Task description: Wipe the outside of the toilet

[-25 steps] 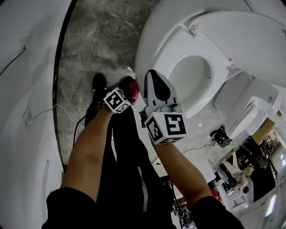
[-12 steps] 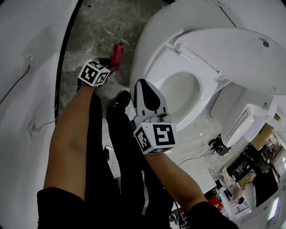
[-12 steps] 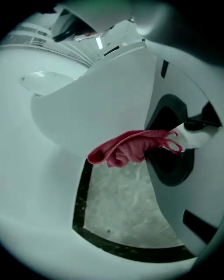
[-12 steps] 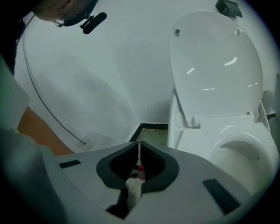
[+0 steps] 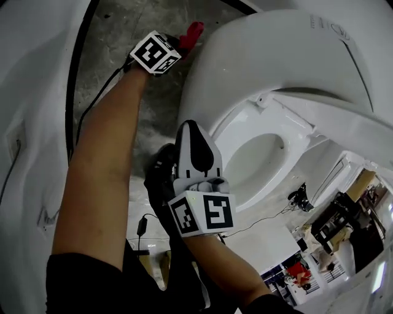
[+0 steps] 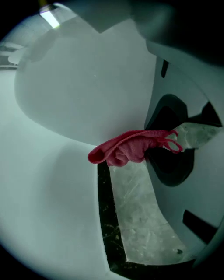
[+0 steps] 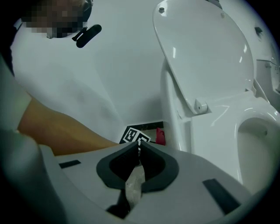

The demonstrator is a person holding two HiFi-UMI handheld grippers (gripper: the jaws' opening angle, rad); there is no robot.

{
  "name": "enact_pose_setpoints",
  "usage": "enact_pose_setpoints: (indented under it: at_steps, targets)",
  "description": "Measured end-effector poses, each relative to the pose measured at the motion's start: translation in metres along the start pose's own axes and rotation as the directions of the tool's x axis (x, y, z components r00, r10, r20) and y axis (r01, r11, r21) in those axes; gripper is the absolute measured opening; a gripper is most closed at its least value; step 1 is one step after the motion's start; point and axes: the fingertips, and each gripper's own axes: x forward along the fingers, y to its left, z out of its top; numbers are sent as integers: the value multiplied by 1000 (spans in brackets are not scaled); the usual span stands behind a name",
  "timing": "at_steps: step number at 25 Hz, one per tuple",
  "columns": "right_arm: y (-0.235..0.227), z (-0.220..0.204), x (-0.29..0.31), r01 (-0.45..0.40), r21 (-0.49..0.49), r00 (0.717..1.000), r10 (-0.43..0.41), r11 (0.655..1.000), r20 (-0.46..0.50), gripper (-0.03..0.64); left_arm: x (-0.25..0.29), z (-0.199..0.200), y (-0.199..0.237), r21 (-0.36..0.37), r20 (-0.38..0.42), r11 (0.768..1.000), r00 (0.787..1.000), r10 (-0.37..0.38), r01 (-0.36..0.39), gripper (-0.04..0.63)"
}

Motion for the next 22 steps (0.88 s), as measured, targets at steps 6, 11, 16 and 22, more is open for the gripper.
enact_pose_setpoints:
  at_steps: [6, 11, 16, 22]
  targets:
    - [-4, 3, 16, 10, -15, 1000, -10, 1000, 16, 40, 43, 0, 5, 202, -80, 979, 997, 14, 3, 101]
    - [-3, 1, 13, 14, 10, 1000, -14, 1000, 20, 40, 42, -8, 0, 289, -57, 957, 998, -6, 22, 101]
    - [-1, -23, 6, 18, 51, 1000, -17, 999, -26, 40, 43, -41, -20, 195, -8, 981, 1000, 10, -8, 100]
    - [5, -61, -2, 57, 122, 995, -46, 991, -91, 40, 39, -99, -63, 46, 29, 998, 999, 44, -45, 97]
